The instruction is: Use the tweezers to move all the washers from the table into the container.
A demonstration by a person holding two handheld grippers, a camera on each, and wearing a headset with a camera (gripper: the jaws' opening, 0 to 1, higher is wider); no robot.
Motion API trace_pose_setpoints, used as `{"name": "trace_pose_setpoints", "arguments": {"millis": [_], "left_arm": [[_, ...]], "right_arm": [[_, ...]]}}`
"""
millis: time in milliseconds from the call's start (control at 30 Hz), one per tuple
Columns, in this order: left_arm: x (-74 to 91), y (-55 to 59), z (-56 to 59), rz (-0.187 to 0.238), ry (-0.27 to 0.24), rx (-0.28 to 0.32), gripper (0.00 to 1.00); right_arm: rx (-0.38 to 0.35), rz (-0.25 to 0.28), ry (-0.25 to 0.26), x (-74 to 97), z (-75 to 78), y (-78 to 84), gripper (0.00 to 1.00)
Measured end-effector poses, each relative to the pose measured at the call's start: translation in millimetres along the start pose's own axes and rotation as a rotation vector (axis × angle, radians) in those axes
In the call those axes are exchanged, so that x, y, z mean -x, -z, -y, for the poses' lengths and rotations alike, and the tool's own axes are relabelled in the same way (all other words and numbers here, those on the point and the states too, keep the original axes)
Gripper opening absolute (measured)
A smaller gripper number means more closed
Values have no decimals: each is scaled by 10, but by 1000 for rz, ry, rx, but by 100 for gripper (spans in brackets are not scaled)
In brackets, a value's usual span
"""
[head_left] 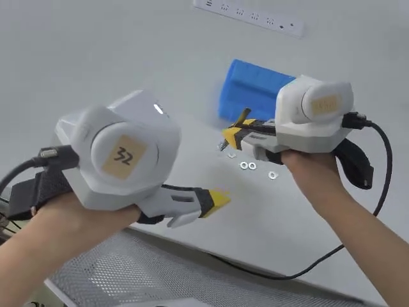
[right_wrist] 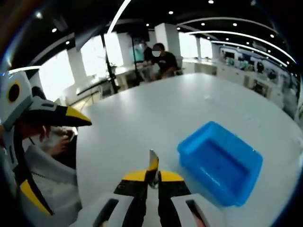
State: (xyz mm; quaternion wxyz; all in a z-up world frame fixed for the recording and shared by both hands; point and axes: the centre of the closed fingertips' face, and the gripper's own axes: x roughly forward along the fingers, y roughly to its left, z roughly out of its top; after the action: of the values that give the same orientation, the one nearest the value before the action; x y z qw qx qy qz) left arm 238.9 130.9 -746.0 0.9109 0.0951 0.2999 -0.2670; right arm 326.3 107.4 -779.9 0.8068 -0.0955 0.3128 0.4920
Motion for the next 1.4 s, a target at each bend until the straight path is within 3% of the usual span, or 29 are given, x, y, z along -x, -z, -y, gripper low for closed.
{"name": "trace_pose_setpoints", "arguments": {"millis": [100,367,567,733,833,933,1133,1400], "left_arm": [[13,4,-10,4,-10,0,99],[43,-5,-39,16,-28,-2,99],[54,32,-45,10,-41,5,99],[51,71,-50,-7,-46,17,99],[45,89,-59,-12,-45,24,99],[39,117,-95,-24,-50,24,99],[54,112,-148,-23,-63,31,97],[28,179,-99,-52,-47,32,96]], "right_arm": [[-30,23,-1,64,50,-76,4],[-5,53,44,174,301,-269,4],[15,108,102,232,485,-537,4],[-5,140,168,164,658,-633,4],[-14,135,185,71,727,-619,4],[-60,128,167,-46,783,-571,4],[-72,98,167,-268,805,-453,4],[-73,68,169,-482,890,-366,4]]}}
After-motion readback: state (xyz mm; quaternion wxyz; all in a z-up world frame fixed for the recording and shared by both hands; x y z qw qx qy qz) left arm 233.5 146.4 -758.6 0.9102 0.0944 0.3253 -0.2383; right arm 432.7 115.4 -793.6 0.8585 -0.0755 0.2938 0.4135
